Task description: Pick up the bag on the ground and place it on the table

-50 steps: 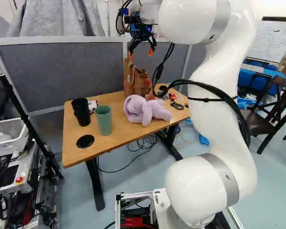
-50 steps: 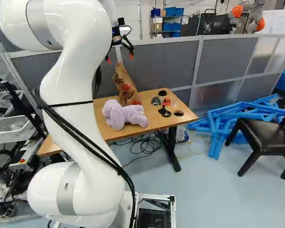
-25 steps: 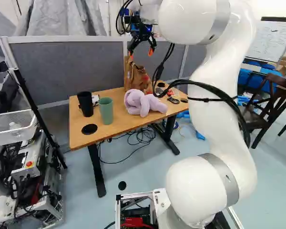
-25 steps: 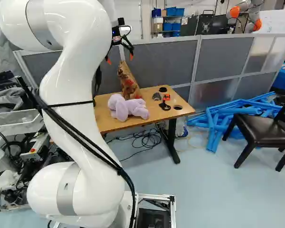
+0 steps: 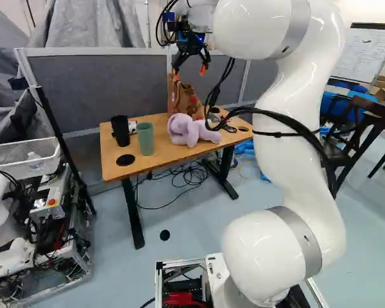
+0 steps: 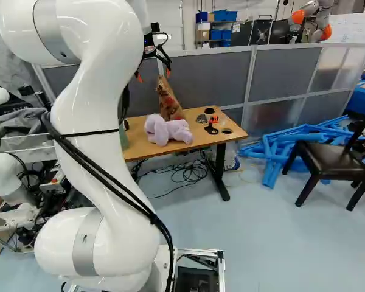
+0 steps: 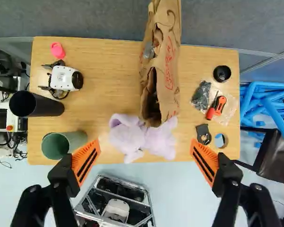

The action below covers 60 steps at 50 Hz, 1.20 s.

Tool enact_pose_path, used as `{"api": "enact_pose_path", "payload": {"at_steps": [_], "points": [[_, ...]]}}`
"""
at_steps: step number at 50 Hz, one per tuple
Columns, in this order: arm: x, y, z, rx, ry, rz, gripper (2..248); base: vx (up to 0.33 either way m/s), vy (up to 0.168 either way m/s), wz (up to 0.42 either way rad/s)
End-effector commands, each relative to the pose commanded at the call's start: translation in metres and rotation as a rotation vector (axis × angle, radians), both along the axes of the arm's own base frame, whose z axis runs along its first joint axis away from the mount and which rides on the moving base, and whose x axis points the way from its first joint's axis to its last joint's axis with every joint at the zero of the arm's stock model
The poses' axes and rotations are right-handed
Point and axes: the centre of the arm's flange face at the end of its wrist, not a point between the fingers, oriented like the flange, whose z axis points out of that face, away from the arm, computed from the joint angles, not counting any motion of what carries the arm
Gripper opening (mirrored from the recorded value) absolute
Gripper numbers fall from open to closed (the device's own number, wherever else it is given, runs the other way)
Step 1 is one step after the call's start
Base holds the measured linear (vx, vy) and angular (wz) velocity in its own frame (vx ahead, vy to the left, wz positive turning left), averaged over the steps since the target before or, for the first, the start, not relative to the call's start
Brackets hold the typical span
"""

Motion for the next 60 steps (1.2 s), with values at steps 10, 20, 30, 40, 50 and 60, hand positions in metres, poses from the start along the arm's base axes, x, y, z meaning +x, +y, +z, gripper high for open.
{"api": "enact_pose_path", "payload": {"at_steps": [10,20,30,40,50,60], "points": [[0.000,0.000,-0.001,0.000,-0.002,-0.001,247,-0.015,-0.001,0.003],[-0.001,-0.001,-0.003,0.002,-0.008,-0.004,247,0.000,0.000,0.000],[-0.002,-0.002,-0.008,0.005,-0.019,-0.009,247,0.000,0.000,0.000],[-0.003,-0.004,-0.015,0.009,-0.035,-0.015,247,0.000,0.000,0.000],[-0.006,-0.007,-0.023,0.015,-0.056,-0.024,247,0.000,0.000,0.000],[-0.010,-0.010,-0.034,0.022,-0.081,-0.036,247,0.000,0.000,0.000]]}}
